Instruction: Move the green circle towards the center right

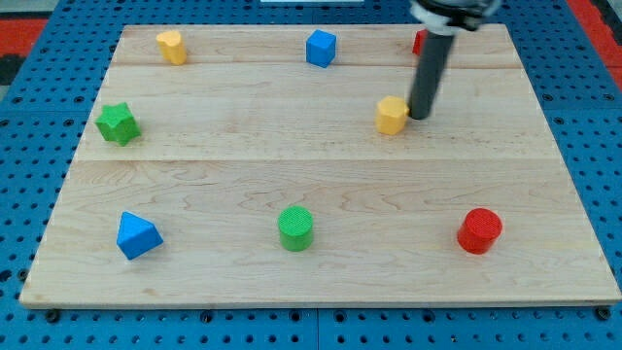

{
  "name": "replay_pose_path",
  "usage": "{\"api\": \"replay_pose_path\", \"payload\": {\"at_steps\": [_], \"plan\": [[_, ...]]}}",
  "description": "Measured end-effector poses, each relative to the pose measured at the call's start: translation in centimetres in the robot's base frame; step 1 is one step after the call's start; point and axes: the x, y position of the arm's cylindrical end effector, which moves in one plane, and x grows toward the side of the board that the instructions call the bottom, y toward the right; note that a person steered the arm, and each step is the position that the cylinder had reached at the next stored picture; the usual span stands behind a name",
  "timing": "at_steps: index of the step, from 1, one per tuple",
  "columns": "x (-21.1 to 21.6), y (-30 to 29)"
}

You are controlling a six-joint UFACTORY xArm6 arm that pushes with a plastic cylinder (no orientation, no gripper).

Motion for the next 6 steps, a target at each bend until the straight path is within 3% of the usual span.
{"api": "replay_pose_path", "payload": {"at_steps": [1,2,3,4,6], "plan": [[-1.7,-7.0],[-0.8,-10.2],[-0.8,-7.7],[0.3,-11.4],[13.7,-16.2]]}}
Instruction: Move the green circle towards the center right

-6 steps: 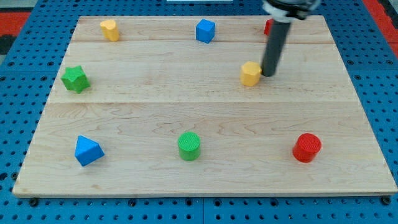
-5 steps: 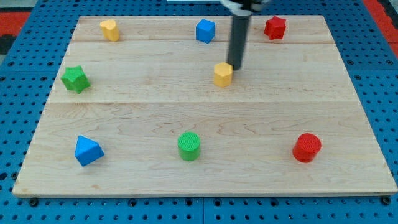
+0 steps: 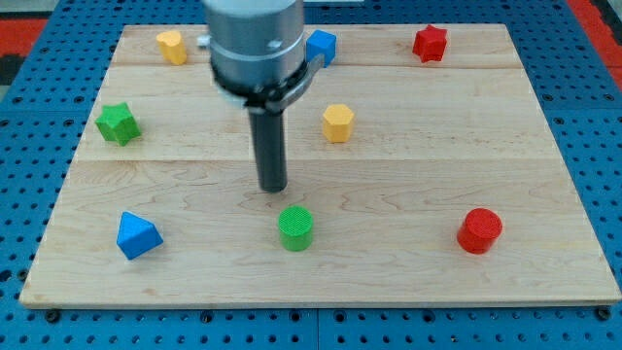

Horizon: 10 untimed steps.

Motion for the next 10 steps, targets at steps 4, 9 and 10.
{"api": "replay_pose_path", "payload": {"at_steps": [4,9,10], "plan": [[8.5,7.9],[-0.9,11.3],[-4.3,11.5]]}}
